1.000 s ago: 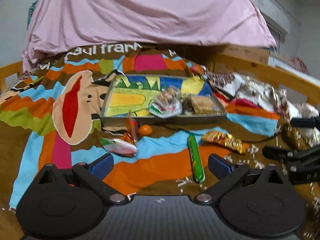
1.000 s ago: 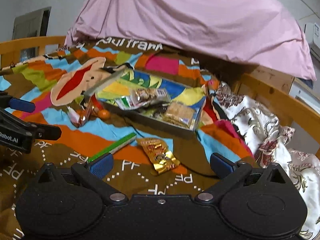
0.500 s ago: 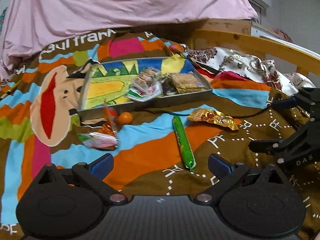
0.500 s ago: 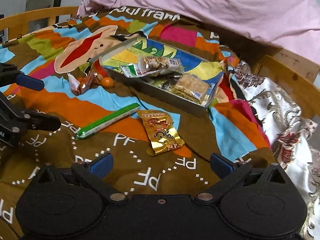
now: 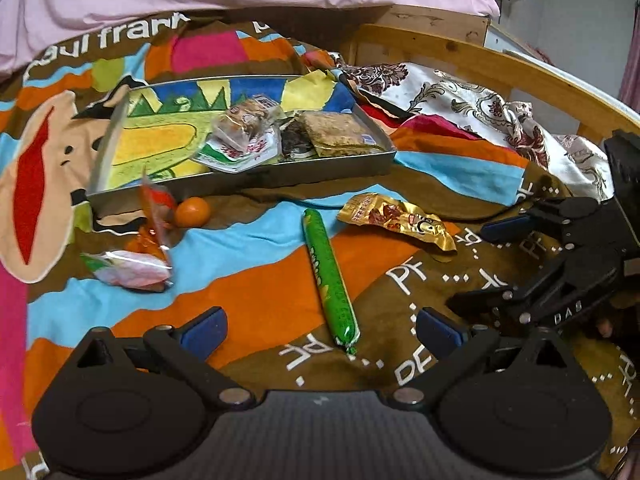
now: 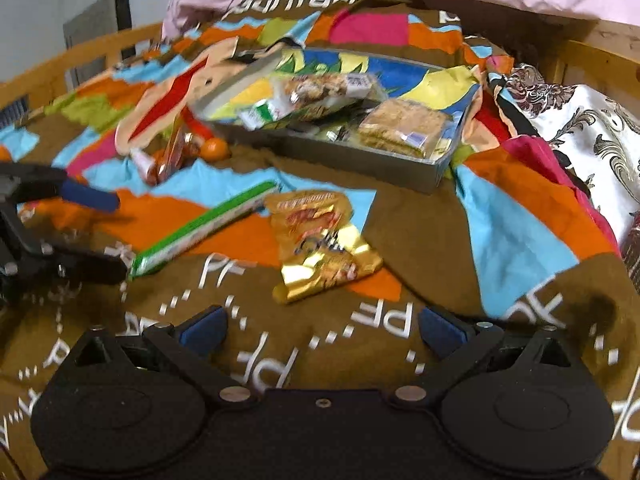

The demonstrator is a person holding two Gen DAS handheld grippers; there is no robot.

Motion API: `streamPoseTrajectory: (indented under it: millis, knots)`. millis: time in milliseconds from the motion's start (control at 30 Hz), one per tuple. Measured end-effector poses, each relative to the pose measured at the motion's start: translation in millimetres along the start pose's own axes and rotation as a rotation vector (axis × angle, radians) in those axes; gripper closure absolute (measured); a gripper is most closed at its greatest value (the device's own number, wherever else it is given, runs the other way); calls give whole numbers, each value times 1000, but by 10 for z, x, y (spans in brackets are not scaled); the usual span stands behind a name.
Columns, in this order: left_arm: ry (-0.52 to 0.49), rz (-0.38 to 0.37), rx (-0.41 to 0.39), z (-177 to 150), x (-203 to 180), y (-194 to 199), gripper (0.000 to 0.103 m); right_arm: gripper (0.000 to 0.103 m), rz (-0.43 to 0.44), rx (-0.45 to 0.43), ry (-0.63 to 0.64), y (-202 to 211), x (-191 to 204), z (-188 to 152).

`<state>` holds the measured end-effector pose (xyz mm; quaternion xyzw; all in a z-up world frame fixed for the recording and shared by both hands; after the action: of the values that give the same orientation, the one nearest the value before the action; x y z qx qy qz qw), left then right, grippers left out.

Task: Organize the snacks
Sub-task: 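Lower the left tool onto the green stick snack while the right tool approaches the gold pouch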

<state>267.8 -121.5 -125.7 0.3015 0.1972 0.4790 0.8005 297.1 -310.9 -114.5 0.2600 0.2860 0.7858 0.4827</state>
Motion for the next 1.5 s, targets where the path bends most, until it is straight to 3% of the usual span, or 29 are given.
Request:
streamPoseTrajectory:
  millis: [333,733,967,1233,1500]
  knots:
    - [92,-123,46,94,60,-291,1,1,80,-44,-16,-182,-38,181]
    - [77,-128,65,188,133,-502,1,2,96,-70,30,-341,4,306]
    - [80,-103,58,219,158,-545,9,17,98,-85,43,-323,35,327]
    - [76,-98,49,219,104,-552,31,33,84,-58,48,-333,81,304]
    - [129,-53,64,209,125,-560,69,43,37,-46,34,-303,129,304]
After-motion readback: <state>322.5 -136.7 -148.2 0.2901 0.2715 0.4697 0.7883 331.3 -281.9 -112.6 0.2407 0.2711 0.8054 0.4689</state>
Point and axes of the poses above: each gripper's, at about its wrist camera, not at the fingertips, and y roughly against the way its jaws point, x to its left, z to its top, the point moved 9 cm from there along -y, roughly the way its jaws point, and after that the axes turned 7 degrees about -y, right-handed, at the moved point
